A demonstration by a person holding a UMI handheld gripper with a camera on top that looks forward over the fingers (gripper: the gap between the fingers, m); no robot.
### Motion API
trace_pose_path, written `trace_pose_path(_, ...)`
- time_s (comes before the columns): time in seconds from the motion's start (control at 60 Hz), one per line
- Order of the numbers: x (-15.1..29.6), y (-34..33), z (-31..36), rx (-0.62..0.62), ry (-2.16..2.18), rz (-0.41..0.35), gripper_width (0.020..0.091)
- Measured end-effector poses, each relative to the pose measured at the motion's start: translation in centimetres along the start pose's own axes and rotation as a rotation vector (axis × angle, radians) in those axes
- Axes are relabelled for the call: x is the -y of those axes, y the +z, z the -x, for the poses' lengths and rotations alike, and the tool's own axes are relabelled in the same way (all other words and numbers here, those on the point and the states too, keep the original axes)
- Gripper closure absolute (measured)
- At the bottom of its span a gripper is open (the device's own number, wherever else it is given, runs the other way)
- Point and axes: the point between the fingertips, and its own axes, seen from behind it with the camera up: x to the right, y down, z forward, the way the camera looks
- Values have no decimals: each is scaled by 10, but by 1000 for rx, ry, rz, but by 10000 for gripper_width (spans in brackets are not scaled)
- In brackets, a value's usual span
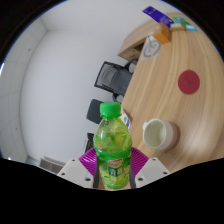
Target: Pour water
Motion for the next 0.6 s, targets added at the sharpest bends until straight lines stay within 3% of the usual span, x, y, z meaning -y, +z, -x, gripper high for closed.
trace_pose_path(0.2,103,-57,39,-78,-786,-230,682)
trace_pose_path(0.333,154,-68,37,-165,-1054,-310,683)
trace_pose_path(0.6,210,-40,-51,-274,-1166,-255,685)
